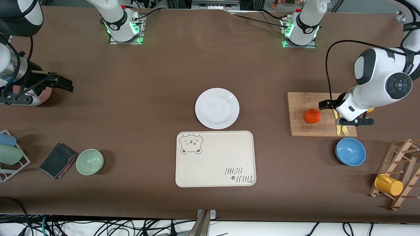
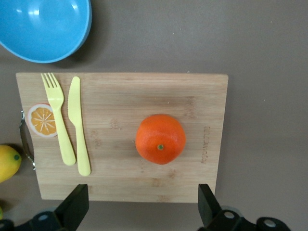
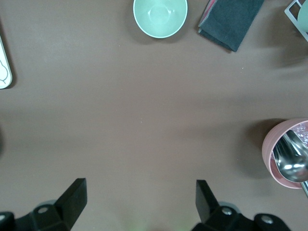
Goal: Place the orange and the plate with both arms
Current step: 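Reach the left gripper down to the orange on the cutting board, then close the left gripper on the orange and lift it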
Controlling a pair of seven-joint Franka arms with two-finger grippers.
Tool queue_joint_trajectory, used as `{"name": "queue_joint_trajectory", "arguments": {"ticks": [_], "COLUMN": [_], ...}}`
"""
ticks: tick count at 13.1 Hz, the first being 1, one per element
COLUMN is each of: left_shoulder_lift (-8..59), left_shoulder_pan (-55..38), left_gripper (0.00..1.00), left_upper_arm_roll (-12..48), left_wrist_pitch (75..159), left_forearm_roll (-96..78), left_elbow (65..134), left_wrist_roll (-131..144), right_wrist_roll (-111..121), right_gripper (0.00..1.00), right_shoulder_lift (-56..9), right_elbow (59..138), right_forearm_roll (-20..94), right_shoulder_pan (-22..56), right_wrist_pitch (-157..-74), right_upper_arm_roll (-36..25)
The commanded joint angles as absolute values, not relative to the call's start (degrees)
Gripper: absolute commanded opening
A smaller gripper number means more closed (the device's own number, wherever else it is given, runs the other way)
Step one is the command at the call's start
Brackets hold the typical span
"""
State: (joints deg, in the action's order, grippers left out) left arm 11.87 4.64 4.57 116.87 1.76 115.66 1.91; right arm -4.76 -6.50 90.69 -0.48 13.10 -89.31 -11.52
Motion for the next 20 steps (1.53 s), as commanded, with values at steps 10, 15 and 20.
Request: {"name": "queue_joint_trajectory", "arguments": {"ticks": [10, 15, 20], "left_shoulder_lift": [17.75, 19.68, 20.56], "left_shoulder_pan": [4.57, 4.04, 3.96], "left_gripper": [1.00, 1.00, 0.62], "left_upper_arm_roll": [4.66, 4.66, 4.57], "left_wrist_pitch": [139.39, 143.08, 143.79], "left_forearm_roll": [0.70, 0.70, 0.97], "left_elbow": [127.79, 127.79, 127.79], "left_wrist_roll": [1.32, 1.32, 1.32], "right_wrist_roll": [-5.01, -5.10, -5.19], "right_gripper": [1.00, 1.00, 1.00], "right_shoulder_lift": [-5.98, -6.06, -5.98], "right_elbow": [90.62, 90.62, 90.62], "right_forearm_roll": [0.09, 0.09, 0.09], "right_shoulder_pan": [13.10, 13.10, 13.10], "right_wrist_pitch": [-88.51, -88.51, -88.51], "right_upper_arm_roll": [-11.34, -11.25, -11.25]}}
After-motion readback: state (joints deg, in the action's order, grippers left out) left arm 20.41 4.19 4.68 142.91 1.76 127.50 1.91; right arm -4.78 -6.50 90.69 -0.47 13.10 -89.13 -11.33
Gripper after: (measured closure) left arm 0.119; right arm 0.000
